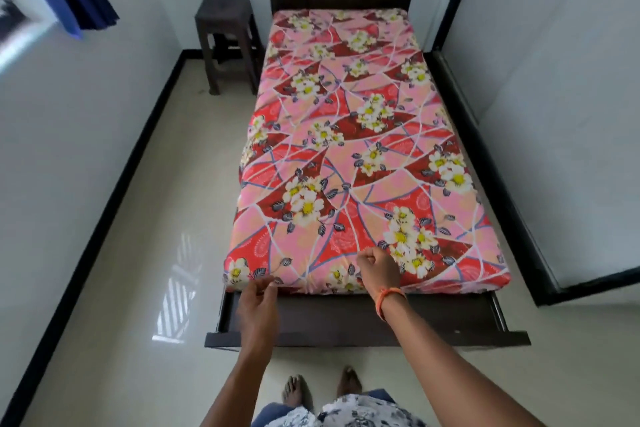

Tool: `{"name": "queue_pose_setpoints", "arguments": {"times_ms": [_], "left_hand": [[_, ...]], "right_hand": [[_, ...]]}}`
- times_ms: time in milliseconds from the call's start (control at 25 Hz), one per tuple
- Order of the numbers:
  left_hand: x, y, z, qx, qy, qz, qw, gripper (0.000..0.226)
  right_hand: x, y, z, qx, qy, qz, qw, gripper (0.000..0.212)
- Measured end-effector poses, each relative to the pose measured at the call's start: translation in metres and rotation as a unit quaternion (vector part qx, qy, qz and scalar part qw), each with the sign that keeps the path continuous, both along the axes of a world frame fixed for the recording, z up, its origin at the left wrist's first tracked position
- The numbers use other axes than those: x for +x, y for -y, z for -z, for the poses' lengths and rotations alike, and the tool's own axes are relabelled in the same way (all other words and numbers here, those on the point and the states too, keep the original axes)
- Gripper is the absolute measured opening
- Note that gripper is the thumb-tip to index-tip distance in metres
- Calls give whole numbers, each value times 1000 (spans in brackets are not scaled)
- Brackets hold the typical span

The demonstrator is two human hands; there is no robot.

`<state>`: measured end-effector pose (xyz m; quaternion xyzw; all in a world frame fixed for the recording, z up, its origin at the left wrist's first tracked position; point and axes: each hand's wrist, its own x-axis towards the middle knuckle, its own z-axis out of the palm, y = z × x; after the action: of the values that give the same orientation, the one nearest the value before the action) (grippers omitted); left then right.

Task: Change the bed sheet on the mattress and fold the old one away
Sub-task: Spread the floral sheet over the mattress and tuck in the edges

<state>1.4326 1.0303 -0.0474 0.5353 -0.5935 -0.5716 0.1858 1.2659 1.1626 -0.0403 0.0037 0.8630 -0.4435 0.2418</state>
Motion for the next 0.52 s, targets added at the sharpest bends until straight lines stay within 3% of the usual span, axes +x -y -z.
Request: {"name": "queue_pose_setpoints", "arguments": {"times_ms": [200,520], "left_hand": [[22,41,-36,17,-21,-33,999,8],[64,149,-29,81,-65,11,995,9]], "right_hand": [[10,51,-26,-37,-7,-3,999,12],[64,148,-38,-87,38,114,989,17]]}}
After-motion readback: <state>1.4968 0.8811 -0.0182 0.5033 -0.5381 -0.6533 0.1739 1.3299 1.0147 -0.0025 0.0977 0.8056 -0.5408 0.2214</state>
